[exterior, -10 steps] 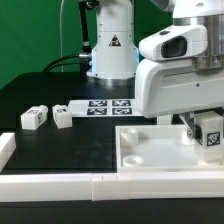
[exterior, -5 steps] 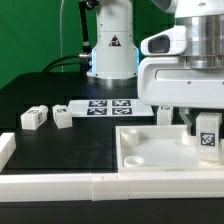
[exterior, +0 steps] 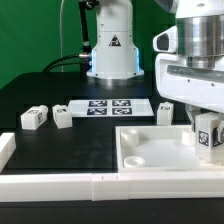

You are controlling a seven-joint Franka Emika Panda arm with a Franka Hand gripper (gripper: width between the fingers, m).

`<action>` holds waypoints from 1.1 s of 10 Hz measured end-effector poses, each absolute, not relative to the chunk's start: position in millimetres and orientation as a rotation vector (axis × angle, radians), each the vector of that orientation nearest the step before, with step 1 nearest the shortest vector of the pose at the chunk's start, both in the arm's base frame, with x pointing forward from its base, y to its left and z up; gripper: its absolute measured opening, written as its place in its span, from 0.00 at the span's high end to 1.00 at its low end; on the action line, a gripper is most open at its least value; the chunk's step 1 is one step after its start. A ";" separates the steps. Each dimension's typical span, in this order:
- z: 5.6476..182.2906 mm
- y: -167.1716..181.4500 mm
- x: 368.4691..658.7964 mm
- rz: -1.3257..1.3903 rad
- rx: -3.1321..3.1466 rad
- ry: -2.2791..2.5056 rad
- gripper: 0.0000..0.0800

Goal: Assemble one leg

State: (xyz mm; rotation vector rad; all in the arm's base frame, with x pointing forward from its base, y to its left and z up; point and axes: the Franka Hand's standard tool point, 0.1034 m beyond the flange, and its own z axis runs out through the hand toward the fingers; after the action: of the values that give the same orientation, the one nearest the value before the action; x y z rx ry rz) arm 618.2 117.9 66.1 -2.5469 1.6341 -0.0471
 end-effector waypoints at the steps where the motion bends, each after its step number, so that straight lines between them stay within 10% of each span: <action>1: 66.1 118.5 618.1 -0.039 -2.509 1.684 0.64; 4: 66.1 118.9 618.0 -0.045 -2.568 1.594 0.51; 5: 67.4 118.9 618.6 -0.059 -2.658 1.441 0.27; 11: 66.4 126.7 620.1 -0.031 -3.051 0.225 0.19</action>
Offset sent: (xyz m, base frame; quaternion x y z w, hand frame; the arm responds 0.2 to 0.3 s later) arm 0.0000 0.0000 0.0000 0.0000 0.0000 0.0000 1.0000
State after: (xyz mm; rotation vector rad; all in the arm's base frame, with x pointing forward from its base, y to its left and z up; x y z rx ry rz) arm 620.1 126.7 66.4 -3.0507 0.2247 -0.0314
